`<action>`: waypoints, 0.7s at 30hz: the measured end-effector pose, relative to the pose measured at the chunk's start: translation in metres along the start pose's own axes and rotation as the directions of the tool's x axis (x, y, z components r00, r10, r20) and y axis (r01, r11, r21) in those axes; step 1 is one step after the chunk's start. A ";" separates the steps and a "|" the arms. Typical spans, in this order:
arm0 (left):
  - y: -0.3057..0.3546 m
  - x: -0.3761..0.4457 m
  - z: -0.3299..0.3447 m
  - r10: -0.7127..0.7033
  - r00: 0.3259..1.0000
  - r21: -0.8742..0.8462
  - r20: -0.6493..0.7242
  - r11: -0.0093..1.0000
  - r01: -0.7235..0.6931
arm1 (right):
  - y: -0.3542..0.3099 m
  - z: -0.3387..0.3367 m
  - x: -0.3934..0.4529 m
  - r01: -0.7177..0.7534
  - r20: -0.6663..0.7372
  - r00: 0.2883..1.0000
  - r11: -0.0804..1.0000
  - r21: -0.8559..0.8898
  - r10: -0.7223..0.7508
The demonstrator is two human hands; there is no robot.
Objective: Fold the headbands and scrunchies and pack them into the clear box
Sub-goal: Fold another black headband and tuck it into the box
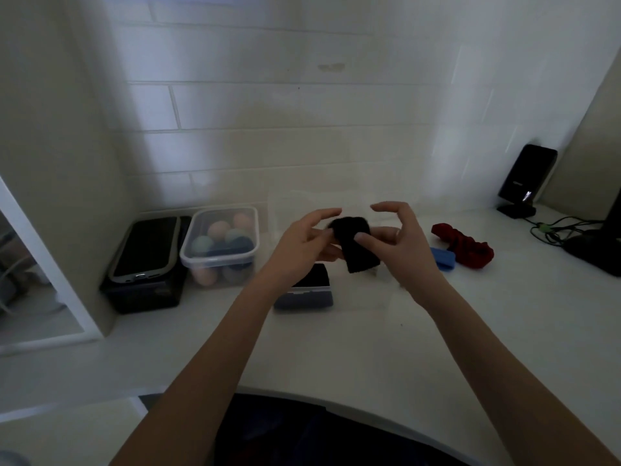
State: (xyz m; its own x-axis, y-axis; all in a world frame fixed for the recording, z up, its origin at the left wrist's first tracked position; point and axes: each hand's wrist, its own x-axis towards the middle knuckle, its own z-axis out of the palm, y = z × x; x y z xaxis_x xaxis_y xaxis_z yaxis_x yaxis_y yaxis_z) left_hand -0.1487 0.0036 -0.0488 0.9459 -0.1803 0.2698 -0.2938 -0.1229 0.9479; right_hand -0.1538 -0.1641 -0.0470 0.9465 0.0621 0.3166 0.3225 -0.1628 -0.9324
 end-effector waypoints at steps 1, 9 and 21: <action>-0.001 0.000 -0.001 0.013 1.000 0.018 0.004 1.000 -0.013 | -0.001 -0.002 0.000 -0.024 0.025 0.999 0.998 0.058 0.023; -0.002 0.011 -0.007 0.247 0.957 0.494 0.151 0.820 -0.290 | -0.005 -0.007 0.006 -0.102 0.191 0.979 0.979 0.175 0.068; -0.010 0.006 0.015 -0.041 0.993 0.002 0.108 0.999 0.041 | -0.007 -0.002 0.005 -0.167 0.085 0.985 0.929 0.329 0.147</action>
State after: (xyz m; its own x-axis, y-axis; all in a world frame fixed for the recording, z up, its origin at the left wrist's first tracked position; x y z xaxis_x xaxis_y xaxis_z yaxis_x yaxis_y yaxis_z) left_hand -0.1424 -0.0108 -0.0595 0.9367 -0.2791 0.2114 -0.2554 -0.1317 0.9578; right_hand -0.1513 -0.1644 -0.0384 0.9796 0.1211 0.1601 0.1396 0.1624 -0.9768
